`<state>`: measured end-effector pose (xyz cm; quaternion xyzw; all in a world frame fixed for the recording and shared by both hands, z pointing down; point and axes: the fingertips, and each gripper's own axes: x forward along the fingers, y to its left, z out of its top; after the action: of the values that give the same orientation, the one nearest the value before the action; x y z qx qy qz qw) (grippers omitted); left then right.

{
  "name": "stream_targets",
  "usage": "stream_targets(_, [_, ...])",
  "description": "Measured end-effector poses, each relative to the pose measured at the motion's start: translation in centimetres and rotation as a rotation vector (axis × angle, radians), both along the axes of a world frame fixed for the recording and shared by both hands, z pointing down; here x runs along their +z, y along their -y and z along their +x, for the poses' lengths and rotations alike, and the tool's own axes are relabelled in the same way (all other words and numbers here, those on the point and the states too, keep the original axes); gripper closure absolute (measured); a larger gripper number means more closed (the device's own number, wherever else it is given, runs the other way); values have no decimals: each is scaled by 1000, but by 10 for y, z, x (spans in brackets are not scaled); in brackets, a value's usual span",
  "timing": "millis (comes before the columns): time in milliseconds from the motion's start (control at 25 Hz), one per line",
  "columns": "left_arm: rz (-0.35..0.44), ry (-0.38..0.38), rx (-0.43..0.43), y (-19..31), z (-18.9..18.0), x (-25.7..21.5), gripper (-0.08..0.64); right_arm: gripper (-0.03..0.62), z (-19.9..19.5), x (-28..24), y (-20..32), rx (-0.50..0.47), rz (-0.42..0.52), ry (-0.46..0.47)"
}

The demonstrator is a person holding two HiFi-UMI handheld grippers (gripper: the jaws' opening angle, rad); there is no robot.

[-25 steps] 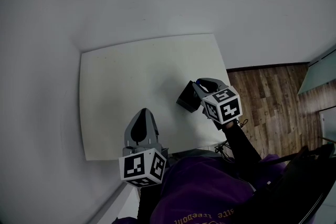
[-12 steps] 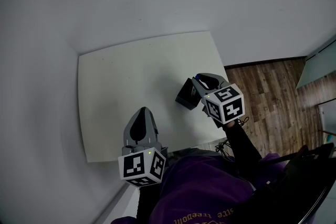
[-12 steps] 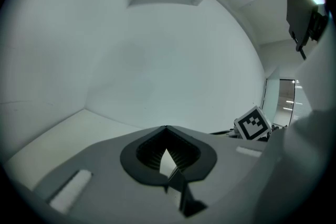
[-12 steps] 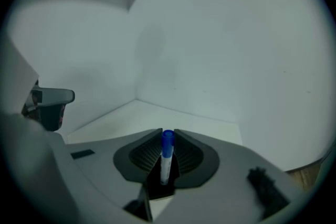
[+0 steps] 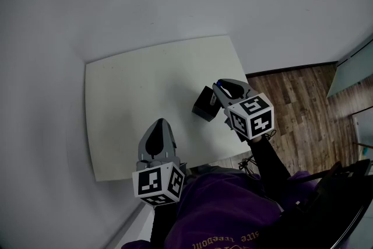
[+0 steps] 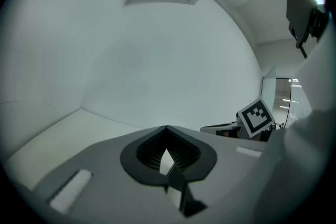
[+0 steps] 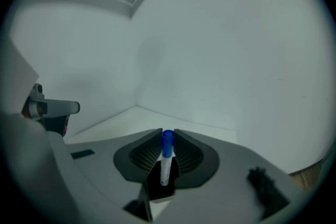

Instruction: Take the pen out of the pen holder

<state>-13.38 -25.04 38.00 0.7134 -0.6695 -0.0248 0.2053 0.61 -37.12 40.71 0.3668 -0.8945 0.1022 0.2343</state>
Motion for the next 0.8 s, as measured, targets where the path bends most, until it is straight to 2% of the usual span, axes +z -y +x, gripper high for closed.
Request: stream_targets(800, [26, 9, 34, -11, 12, -8, 552, 518, 14, -34, -14, 57, 66, 93])
